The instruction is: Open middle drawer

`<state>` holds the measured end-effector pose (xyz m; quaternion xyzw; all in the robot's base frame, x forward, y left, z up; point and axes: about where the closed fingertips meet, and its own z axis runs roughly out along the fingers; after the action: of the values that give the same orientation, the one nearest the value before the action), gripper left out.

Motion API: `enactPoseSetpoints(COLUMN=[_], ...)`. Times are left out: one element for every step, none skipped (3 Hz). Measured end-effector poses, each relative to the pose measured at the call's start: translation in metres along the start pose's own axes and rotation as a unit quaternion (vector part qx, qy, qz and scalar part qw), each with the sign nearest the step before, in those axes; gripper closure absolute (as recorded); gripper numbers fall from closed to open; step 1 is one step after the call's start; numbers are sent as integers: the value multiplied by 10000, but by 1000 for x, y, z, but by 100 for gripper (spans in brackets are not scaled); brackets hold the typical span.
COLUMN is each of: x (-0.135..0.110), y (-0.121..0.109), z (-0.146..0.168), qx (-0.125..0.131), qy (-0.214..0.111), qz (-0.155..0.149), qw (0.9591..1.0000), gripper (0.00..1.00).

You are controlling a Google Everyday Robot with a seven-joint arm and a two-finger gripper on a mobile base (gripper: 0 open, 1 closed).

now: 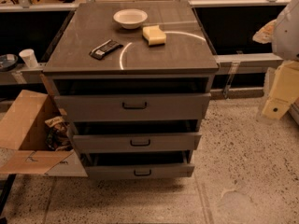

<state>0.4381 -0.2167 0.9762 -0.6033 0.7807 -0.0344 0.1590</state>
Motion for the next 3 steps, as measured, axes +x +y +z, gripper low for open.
enactPoseSetpoints(x=[-1,-6,-16], y=[0,2,21], z=[7,46,111], qx=[-37,-249,-637], qy=[13,85,-41], qz=[-49,-309,-661], qw=[10000,9992,9958], gripper=[0,0,0])
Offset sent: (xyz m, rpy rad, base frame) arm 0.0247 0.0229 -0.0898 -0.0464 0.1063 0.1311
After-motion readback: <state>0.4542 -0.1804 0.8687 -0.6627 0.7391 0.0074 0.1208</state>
